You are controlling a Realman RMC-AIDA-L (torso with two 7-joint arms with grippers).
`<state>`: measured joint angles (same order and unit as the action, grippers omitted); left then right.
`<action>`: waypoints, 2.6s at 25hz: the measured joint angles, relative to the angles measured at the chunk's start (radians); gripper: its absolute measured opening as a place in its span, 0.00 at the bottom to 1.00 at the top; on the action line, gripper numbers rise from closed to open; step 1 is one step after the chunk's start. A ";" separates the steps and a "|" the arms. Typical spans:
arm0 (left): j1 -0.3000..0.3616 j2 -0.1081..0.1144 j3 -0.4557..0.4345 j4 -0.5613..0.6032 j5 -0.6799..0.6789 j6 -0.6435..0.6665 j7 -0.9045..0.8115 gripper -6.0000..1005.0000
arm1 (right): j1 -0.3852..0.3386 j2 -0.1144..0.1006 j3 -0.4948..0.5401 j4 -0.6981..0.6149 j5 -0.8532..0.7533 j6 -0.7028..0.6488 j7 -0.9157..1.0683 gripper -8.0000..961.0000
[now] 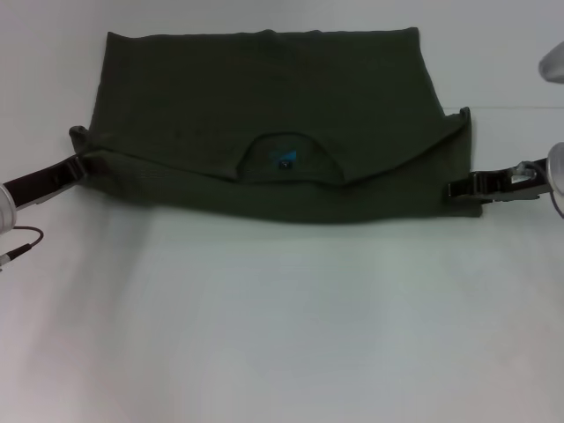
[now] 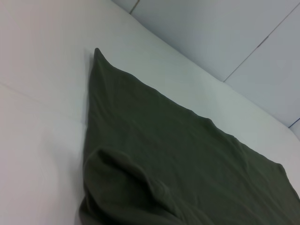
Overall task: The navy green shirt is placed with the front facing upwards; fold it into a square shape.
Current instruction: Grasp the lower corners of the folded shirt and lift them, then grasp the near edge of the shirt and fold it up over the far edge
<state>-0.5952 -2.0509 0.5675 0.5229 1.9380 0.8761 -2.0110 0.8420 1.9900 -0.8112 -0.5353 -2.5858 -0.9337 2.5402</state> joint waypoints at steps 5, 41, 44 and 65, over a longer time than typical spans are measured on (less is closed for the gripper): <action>0.000 -0.001 -0.001 0.000 -0.002 -0.001 0.000 0.03 | 0.003 0.004 -0.016 0.010 0.000 0.026 0.002 0.64; 0.084 0.020 0.006 0.256 0.256 0.446 -0.212 0.03 | -0.076 -0.026 0.002 -0.167 0.015 -0.367 -0.008 0.07; 0.110 0.040 -0.006 0.315 0.324 0.627 -0.236 0.03 | -0.104 -0.041 0.009 -0.201 0.017 -0.494 -0.017 0.07; 0.070 0.085 -0.088 0.379 0.602 0.971 -0.236 0.03 | -0.190 -0.070 0.272 -0.206 0.062 -0.874 -0.249 0.07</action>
<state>-0.5250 -1.9658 0.4797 0.9023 2.5404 1.8474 -2.2471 0.6520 1.9199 -0.5394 -0.7416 -2.5239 -1.8078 2.2908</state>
